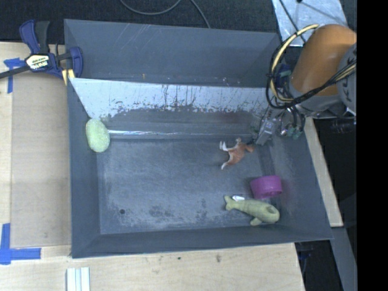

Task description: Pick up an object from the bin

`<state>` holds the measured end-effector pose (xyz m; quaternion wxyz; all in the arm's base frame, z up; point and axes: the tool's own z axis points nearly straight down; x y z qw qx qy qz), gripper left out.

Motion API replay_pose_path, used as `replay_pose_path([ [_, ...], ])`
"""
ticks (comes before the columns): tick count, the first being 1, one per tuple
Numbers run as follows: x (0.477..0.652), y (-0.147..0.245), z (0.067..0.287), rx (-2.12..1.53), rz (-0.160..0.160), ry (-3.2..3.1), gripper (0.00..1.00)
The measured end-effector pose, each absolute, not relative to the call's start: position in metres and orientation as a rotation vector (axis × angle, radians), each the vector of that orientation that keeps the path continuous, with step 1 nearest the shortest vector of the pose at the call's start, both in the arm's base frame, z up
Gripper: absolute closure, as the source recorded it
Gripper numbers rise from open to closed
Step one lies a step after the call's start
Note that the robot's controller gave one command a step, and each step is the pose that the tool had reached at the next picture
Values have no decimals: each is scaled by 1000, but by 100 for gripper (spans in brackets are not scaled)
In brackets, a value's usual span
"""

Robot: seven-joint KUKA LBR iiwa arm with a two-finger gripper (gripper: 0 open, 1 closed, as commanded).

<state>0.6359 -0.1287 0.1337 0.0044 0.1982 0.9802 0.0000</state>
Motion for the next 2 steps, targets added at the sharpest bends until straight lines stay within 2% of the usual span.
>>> replay_pose_path([
  [1, 630, -128, 101, 624, -1, 3080, 100],
  [2, 637, -129, 144, 617, 0, 3075, 100],
])
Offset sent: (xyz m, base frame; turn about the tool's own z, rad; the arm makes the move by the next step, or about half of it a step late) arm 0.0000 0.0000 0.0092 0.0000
